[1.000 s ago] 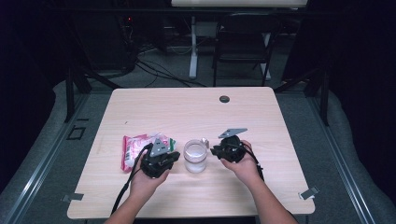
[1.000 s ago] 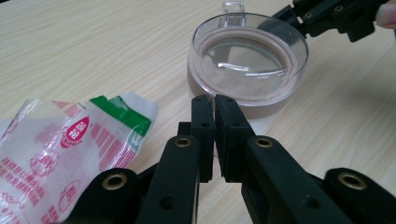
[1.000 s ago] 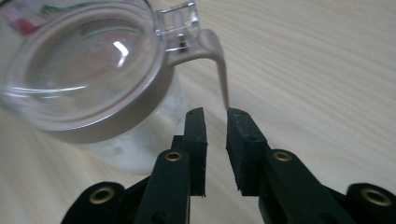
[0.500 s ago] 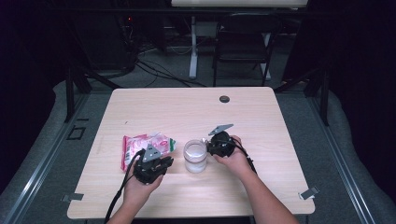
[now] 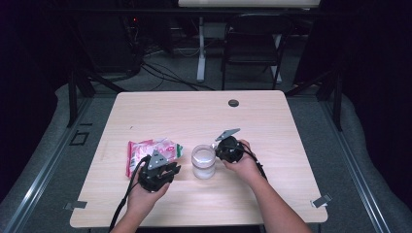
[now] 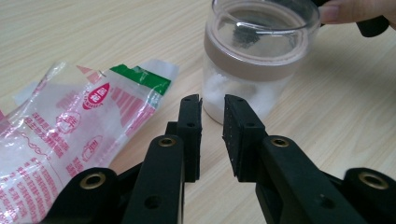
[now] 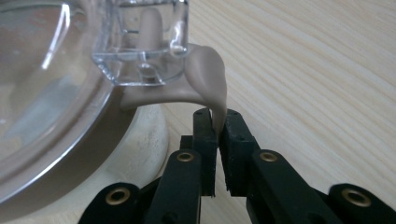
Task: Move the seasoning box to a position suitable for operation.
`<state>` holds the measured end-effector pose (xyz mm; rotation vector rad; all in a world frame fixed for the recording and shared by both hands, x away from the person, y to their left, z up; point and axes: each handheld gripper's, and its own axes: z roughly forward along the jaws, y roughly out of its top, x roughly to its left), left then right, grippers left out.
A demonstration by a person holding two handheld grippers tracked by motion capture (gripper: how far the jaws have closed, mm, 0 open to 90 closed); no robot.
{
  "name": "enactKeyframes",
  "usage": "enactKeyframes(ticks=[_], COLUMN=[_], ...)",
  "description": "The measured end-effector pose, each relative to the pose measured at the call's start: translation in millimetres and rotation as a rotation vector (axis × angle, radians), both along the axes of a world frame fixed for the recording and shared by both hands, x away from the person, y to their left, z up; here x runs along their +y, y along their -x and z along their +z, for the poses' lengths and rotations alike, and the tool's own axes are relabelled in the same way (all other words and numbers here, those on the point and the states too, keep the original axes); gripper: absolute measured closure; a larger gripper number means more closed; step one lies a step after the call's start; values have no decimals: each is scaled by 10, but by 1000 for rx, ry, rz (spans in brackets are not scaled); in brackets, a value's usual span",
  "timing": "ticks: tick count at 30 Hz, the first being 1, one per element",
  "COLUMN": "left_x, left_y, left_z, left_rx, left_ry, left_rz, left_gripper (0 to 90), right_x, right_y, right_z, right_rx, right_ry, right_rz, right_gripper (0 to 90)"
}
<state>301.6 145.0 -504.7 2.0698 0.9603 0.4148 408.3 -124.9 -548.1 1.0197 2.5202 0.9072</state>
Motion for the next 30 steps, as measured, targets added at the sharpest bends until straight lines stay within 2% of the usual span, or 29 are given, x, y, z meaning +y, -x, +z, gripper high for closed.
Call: enactKeyframes(ticks=[7, 11, 12, 16, 17, 19, 21, 26, 28, 30], left_x=[24, -16, -30, -87, -110, -141, -175, -236, -259, -273], left_y=[-78, -144, -161, -228, -251, -287, -319, -389, -418, -441], left_z=[79, 108, 117, 148, 158, 178, 194, 231, 240, 240], left_rx=[-3, -8, -9, -11, -14, -15, -15, -26, -30, -26], left_ry=[35, 49, 49, 64, 70, 69, 74, 72, 71, 77], left_rz=[-3, -18, -24, -44, -48, -61, -65, -79, -83, -88], left_gripper=[760, 743, 743, 731, 725, 719, 702, 679, 667, 667], right_x=[-93, -199, -199, -300, -348, -369, -415, -457, -460, -444], right_y=[105, 230, 230, 344, 402, 431, 525, 633, 711, 735], right_z=[40, 55, 55, 62, 67, 67, 74, 105, 134, 135], right_rx=[-6, 9, 9, 26, 46, 51, 61, 70, 104, 94], right_ry=[43, 49, 49, 29, 7, -1, -23, -48, -105, -94], right_rz=[-42, -112, -112, -165, -175, -180, -191, -198, -163, -161], right_gripper=[857, 857, 857, 848, 837, 836, 832, 813, 798, 790])
